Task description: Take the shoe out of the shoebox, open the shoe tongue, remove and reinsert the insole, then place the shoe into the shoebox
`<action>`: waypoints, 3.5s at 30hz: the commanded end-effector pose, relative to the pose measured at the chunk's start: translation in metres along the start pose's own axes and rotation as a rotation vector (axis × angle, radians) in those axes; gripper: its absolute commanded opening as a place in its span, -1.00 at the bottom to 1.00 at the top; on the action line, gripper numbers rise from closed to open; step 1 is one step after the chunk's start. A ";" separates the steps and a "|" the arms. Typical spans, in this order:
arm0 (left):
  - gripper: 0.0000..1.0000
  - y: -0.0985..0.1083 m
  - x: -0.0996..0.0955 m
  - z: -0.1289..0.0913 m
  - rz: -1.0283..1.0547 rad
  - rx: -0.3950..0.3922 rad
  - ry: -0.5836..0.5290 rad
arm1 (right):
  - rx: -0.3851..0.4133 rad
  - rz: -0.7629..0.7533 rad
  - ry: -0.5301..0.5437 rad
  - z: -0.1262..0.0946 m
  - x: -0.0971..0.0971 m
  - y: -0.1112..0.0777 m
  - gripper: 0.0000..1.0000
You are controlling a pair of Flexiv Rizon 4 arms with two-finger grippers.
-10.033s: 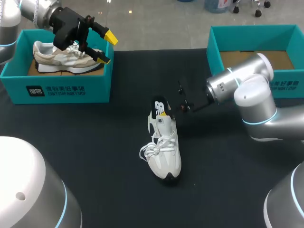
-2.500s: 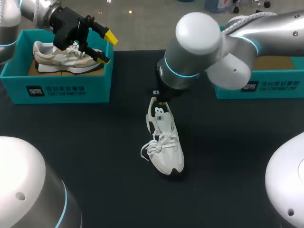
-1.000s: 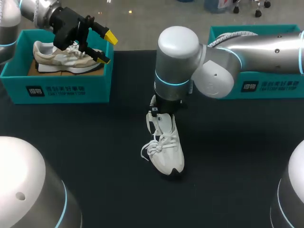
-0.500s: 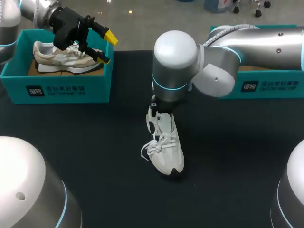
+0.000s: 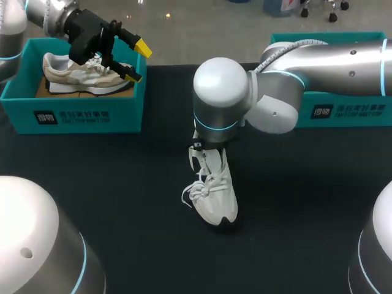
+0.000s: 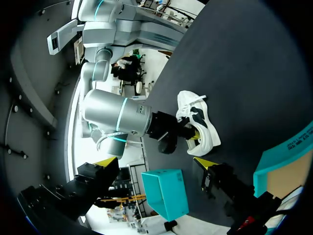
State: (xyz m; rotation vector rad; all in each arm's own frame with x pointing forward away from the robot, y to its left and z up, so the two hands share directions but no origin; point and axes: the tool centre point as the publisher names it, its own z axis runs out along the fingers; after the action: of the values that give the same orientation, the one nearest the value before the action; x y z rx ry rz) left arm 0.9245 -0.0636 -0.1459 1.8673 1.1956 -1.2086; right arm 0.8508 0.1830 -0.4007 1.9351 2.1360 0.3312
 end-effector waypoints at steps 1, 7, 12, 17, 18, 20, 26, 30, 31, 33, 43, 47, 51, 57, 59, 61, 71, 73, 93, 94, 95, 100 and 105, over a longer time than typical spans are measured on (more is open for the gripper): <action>1.00 0.000 0.000 -0.001 0.001 0.002 0.004 | 0.030 0.003 0.015 0.017 0.005 0.000 -1.00; 1.00 0.000 0.000 -0.001 0.001 0.002 0.004 | 0.086 0.014 0.064 0.020 0.008 -0.005 -1.00; 1.00 0.000 0.000 -0.001 0.001 0.002 0.004 | 0.095 0.009 0.066 0.004 0.005 0.000 -1.00; 1.00 0.000 0.000 -0.001 0.001 0.002 0.004 | 0.120 0.003 0.070 -0.011 0.006 0.009 -1.00; 1.00 0.000 0.000 -0.001 0.001 0.002 0.004 | 0.115 0.001 0.071 -0.013 0.007 0.011 -1.00; 1.00 0.000 0.000 -0.001 0.001 0.002 0.004 | 0.105 0.000 0.080 -0.014 0.010 0.014 -1.00; 1.00 0.000 0.000 -0.001 0.001 0.002 0.004 | 0.117 0.001 0.089 0.003 0.015 0.020 -1.00; 1.00 0.000 0.000 -0.001 0.001 0.002 0.004 | 0.156 0.002 0.084 0.015 0.015 0.015 -1.00; 1.00 0.000 0.000 -0.001 0.001 0.002 0.004 | 0.169 -0.001 0.078 0.018 0.015 0.013 -1.00; 1.00 0.000 0.000 -0.001 0.001 0.002 0.004 | 0.179 0.001 0.076 0.020 0.015 0.011 -1.00; 1.00 0.000 0.000 -0.001 0.001 0.002 0.004 | 0.276 -0.004 0.033 -0.015 0.008 0.007 -1.00; 1.00 0.000 0.000 -0.001 0.001 0.002 0.004 | 0.298 -0.001 0.017 -0.024 0.004 0.002 -1.00; 1.00 0.000 0.000 -0.001 0.001 0.002 0.004 | 0.347 0.013 0.013 -0.019 0.000 -0.004 -1.00; 1.00 0.000 0.000 -0.001 0.001 0.002 0.004 | 0.425 0.011 -0.003 0.002 -0.001 -0.014 -1.00; 1.00 0.000 0.000 -0.001 0.001 0.002 0.004 | 0.445 0.017 0.010 0.007 -0.001 -0.017 -1.00; 1.00 0.000 0.000 -0.001 0.001 0.002 0.004 | 0.457 0.012 0.004 0.012 -0.001 -0.019 -1.00; 1.00 0.000 0.000 -0.001 0.001 0.002 0.004 | 0.500 0.032 -0.013 -0.006 -0.001 -0.018 -1.00; 1.00 0.000 0.000 -0.001 0.001 0.002 0.004 | 0.512 0.043 -0.016 -0.015 -0.001 -0.015 -0.98; 1.00 0.000 0.000 -0.001 0.001 0.002 0.004 | 0.618 0.063 -0.019 -0.053 0.006 -0.021 -0.51; 1.00 0.000 0.000 -0.001 0.001 0.002 0.004 | 0.621 0.063 -0.019 -0.053 0.006 -0.022 -0.40; 1.00 0.000 0.000 -0.001 0.001 0.002 0.004 | 0.623 0.063 -0.017 -0.053 0.006 -0.022 -0.36; 1.00 0.000 0.000 -0.001 0.001 0.002 0.004 | 0.631 0.065 -0.011 -0.050 0.005 -0.025 -0.21; 1.00 0.000 0.000 -0.001 0.001 0.002 0.004 | 0.638 0.063 -0.005 -0.047 0.004 -0.027 1.00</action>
State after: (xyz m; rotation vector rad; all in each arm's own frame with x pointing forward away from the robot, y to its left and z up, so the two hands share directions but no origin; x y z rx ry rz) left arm 0.9245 -0.0636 -0.1459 1.8672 1.1956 -1.2087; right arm 0.8100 0.1841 -0.3613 2.3057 2.3681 -0.3995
